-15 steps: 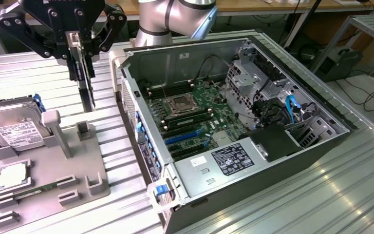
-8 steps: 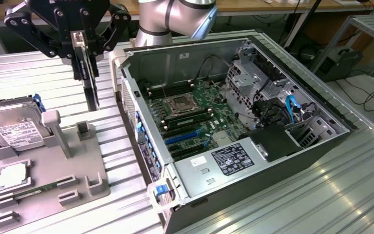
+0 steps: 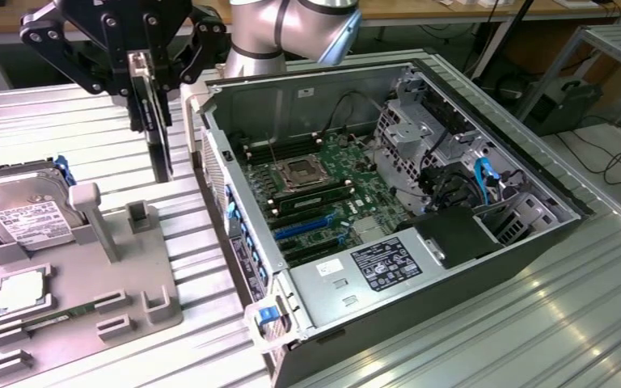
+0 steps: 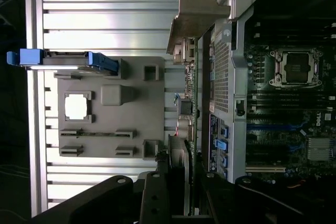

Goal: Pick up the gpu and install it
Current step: 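Pick up the gpu and move the gpu toward the slot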

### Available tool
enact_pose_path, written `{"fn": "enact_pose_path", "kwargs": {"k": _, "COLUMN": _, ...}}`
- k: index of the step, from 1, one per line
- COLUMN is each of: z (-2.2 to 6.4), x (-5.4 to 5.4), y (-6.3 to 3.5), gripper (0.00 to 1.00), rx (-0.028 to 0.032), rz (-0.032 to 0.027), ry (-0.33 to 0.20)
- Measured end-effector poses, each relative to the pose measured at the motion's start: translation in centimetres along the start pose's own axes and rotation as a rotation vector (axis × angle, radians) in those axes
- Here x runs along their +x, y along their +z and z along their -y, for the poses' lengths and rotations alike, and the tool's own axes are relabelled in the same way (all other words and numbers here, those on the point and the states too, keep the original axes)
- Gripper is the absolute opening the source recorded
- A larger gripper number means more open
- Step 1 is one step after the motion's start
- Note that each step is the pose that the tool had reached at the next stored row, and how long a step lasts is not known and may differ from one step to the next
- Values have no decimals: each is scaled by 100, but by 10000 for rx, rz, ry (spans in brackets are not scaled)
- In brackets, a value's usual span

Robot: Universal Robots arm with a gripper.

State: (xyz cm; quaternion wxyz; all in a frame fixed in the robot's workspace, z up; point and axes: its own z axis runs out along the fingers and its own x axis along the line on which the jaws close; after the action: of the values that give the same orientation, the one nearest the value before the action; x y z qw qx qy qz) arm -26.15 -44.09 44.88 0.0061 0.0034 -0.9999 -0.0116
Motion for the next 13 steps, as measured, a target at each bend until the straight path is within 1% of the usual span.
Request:
{"fn": "enact_pose_path", "kwargs": {"k": 3, "z": 0, "x": -54, "y": -1, "gripper": 27, "rx": 1, "rz": -1, "ry": 0}}
{"fn": "enact_pose_path", "kwargs": {"k": 13, "z": 1, "x": -160, "y": -2, "gripper": 27, "rx": 0, "rz": -1, "ry": 0}}
